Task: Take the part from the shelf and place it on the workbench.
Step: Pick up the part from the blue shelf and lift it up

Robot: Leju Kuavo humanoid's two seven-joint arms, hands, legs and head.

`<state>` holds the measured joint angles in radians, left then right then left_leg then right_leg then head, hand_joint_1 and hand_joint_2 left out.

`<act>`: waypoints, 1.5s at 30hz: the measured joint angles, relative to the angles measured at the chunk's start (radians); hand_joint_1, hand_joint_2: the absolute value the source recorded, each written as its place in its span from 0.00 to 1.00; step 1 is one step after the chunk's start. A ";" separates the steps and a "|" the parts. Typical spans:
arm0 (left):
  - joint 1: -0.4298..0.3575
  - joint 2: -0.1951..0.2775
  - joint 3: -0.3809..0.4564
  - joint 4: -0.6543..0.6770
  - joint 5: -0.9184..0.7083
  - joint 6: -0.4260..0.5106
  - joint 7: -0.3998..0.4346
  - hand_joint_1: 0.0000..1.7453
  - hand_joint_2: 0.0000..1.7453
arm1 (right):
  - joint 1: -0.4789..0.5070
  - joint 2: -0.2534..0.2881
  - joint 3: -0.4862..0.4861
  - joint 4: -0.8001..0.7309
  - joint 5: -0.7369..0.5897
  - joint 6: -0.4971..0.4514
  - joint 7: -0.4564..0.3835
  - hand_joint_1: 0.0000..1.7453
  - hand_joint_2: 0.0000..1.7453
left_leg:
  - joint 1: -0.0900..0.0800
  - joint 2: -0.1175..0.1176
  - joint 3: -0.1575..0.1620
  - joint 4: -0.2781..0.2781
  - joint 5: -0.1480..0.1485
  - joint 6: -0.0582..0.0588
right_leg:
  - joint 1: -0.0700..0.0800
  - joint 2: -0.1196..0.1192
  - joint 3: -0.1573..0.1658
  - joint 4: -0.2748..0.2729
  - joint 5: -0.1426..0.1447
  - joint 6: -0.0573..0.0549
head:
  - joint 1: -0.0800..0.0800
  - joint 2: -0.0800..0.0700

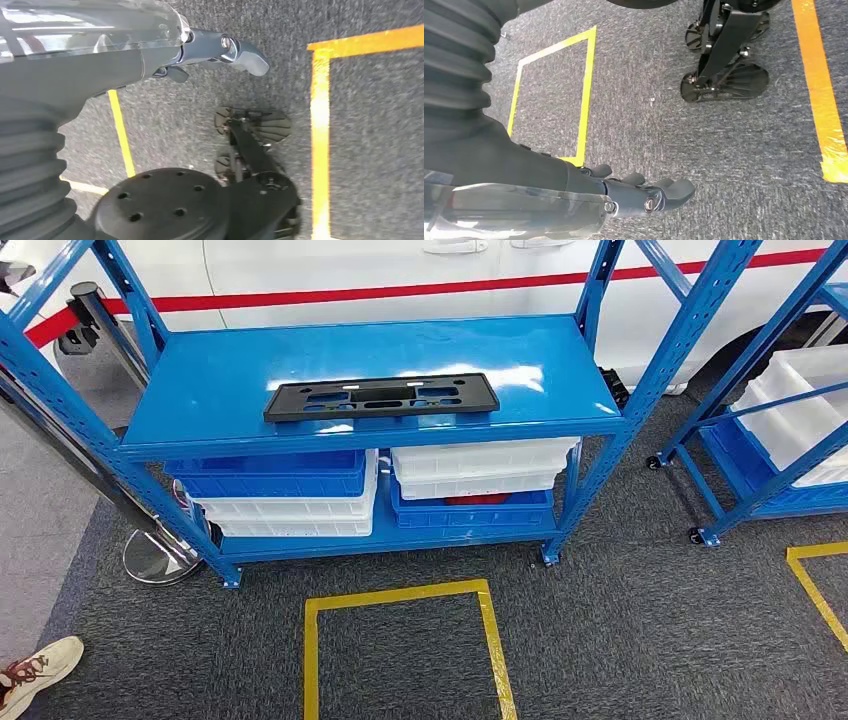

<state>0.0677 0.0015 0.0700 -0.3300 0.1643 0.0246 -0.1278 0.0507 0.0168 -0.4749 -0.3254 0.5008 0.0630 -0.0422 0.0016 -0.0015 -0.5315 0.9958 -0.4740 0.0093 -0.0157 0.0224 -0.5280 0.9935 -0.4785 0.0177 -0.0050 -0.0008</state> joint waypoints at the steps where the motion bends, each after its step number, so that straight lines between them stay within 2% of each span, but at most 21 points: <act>1: -0.002 0.000 0.002 0.002 0.004 0.001 -0.004 0.00 0.00 | -0.002 0.001 -0.012 0.002 0.010 0.004 -0.007 0.00 0.00 | 0.000 0.000 0.000 0.000 0.000 0.000 | 0.000 0.000 0.000 0.000 0.000 0.000 | 0.000 0.000; 4: -0.011 0.002 0.012 0.012 0.026 0.002 -0.025 0.00 0.00 | -0.015 0.005 -0.076 0.012 0.057 0.027 -0.052 0.00 0.00 | 0.000 0.000 0.000 0.000 0.000 0.000 | 0.000 0.000 0.000 0.000 0.000 0.000 | 0.000 0.000; 6: -0.018 0.004 0.022 0.020 0.040 0.002 -0.040 0.00 0.00 | -0.026 0.011 -0.118 0.016 0.085 0.053 -0.096 0.00 0.50 | -0.003 0.000 -0.001 0.002 -0.001 0.002 | -0.003 0.000 0.001 -0.001 0.001 0.001 | 0.000 0.000; 8: -0.025 0.007 0.031 0.028 0.054 0.002 -0.052 0.00 0.00 | -0.038 0.019 -0.146 0.011 0.098 0.085 -0.145 0.00 0.50 | -0.006 -0.001 -0.003 0.005 -0.002 0.004 | -0.006 -0.001 0.001 -0.002 0.002 0.002 | 0.000 0.000; 10: -0.031 0.010 0.040 0.036 0.067 0.002 -0.063 0.00 0.00 | -0.048 0.027 -0.158 -0.007 0.094 0.121 -0.195 0.00 0.00 | -0.007 -0.001 -0.004 0.006 -0.003 0.006 | -0.008 -0.001 0.001 -0.003 0.002 0.004 | 0.000 0.000; 14: -0.041 0.013 0.054 0.044 0.087 0.003 -0.079 0.00 0.00 | -0.060 0.041 -0.151 -0.077 0.047 0.188 -0.270 0.00 0.00 | 0.001 0.001 0.005 -0.014 0.009 0.022 | -0.006 -0.005 -0.006 0.016 -0.013 0.014 | 0.001 0.000; 17: -0.044 0.013 0.062 0.052 0.098 0.004 -0.087 0.00 0.00 | -0.061 0.044 -0.131 -0.155 -0.006 0.231 -0.311 0.00 0.00 | 0.004 0.005 0.010 -0.025 0.015 0.030 | -0.007 -0.012 -0.091 0.188 -0.101 0.016 | 0.002 0.000; 19: -0.044 0.013 0.069 0.057 0.104 0.005 -0.091 0.00 0.00 | -0.059 0.045 -0.112 -0.209 -0.038 0.255 -0.333 0.00 0.00 | 0.003 0.005 0.011 -0.024 0.013 0.029 | -0.008 -0.013 -0.143 0.280 -0.121 0.019 | 0.002 0.000; 20: -0.045 0.013 0.072 0.060 0.107 0.005 -0.093 0.00 0.00 | -0.058 0.046 -0.101 -0.237 -0.054 0.267 -0.343 0.00 0.00 | 0.003 0.005 0.013 -0.023 0.011 0.027 | -0.008 -0.014 -0.144 0.272 -0.101 0.019 | 0.002 0.000; 22: -0.045 0.013 0.077 0.064 0.111 0.005 -0.095 0.00 0.00 | -0.057 0.047 -0.079 -0.297 -0.085 0.290 -0.363 0.00 0.00 | 0.004 0.004 0.020 -0.018 0.003 0.019 | -0.009 -0.018 -0.092 0.152 -0.024 0.016 | 0.002 0.000; 24: -0.047 0.013 0.081 0.067 0.116 0.006 -0.097 0.00 0.00 | -0.058 0.050 -0.057 -0.360 -0.115 0.315 -0.381 0.00 0.00 | 0.001 0.003 0.020 -0.008 -0.007 0.007 | -0.005 -0.021 -0.042 0.039 0.020 0.010 | 0.002 0.000; 29: -0.055 0.013 0.093 0.074 0.127 0.010 -0.101 0.00 0.00 | -0.058 0.059 0.000 -0.518 -0.179 0.368 -0.419 0.00 0.00 | 0.004 0.003 0.011 0.013 -0.028 -0.023 | -0.001 -0.019 -0.033 0.013 0.018 -0.020 | 0.000 0.000; 31: -0.056 0.012 0.097 0.076 0.129 0.012 -0.102 0.00 0.00 | -0.060 0.062 0.028 -0.588 -0.203 0.385 -0.433 0.00 0.00 | 0.007 0.002 -0.031 0.106 -0.080 -0.032 | -0.003 -0.021 -0.031 0.009 0.019 -0.030 | -0.002 0.000; 33: -0.057 0.011 0.102 0.079 0.132 0.015 -0.103 0.00 0.00 | -0.063 0.063 0.056 -0.658 -0.227 0.399 -0.447 0.00 0.00 | 0.009 0.003 -0.105 0.248 -0.140 -0.038 | -0.001 -0.022 -0.031 0.009 0.017 -0.035 | -0.003 0.000; 34: -0.057 0.011 0.104 0.081 0.134 0.017 -0.103 0.00 0.00 | -0.063 0.064 0.071 -0.693 -0.239 0.406 -0.453 0.00 0.00 | 0.010 0.003 -0.131 0.293 -0.148 -0.040 | 0.000 -0.022 -0.030 0.010 0.015 -0.036 | -0.003 0.000; 36: -0.057 0.012 0.108 0.084 0.139 0.021 -0.103 0.00 0.00 | -0.063 0.065 0.105 -0.767 -0.264 0.421 -0.467 0.00 0.00 | 0.010 0.003 -0.128 0.264 -0.100 -0.039 | 0.001 -0.020 -0.024 0.011 0.012 -0.035 | -0.003 0.000; 38: -0.058 0.012 0.114 0.086 0.143 0.023 -0.102 0.00 0.00 | -0.065 0.067 0.140 -0.839 -0.288 0.435 -0.481 0.00 0.00 | 0.009 0.002 -0.069 0.125 -0.019 -0.031 | 0.003 -0.017 -0.015 0.012 0.005 -0.029 | -0.003 0.000; 39: -0.059 0.012 0.117 0.087 0.145 0.024 -0.102 0.00 0.00 | -0.067 0.067 0.157 -0.874 -0.300 0.443 -0.487 0.00 0.00 | 0.008 0.002 -0.044 0.066 0.004 -0.026 | 0.005 -0.016 -0.013 0.014 0.002 -0.025 | -0.003 0.000; 40: -0.060 0.012 0.121 0.088 0.146 0.024 -0.102 0.00 0.00 | -0.069 0.067 0.173 -0.908 -0.312 0.451 -0.494 0.00 0.00 | 0.006 0.001 -0.030 0.030 0.014 -0.020 | 0.006 -0.016 -0.013 0.015 0.001 -0.021 | -0.002 0.000; 43: -0.063 0.011 0.130 0.091 0.152 0.026 -0.102 0.00 0.00 | -0.073 0.068 0.221 -1.013 -0.347 0.476 -0.514 0.00 0.00 | 0.005 0.000 -0.027 0.013 0.014 -0.003 | 0.007 -0.017 -0.017 0.016 -0.001 -0.006 | -0.001 0.000; 45: -0.064 0.010 0.135 0.092 0.157 0.027 -0.101 0.00 0.00 | -0.076 0.069 0.253 -1.081 -0.370 0.493 -0.526 0.00 0.00 | 0.008 0.001 -0.024 0.006 0.018 0.011 | 0.005 -0.019 -0.031 0.052 -0.027 0.003 | -0.001 0.000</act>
<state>0.0041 0.0115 0.2049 -0.2376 0.3212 0.0519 -0.2290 -0.0257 0.0860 -0.2214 -1.4059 0.1306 0.5563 -0.5681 0.0096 -0.0007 -0.5560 1.0022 -0.4560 0.0200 -0.0108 0.0039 -0.5586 1.0450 -0.5059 0.0210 -0.0057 -0.0008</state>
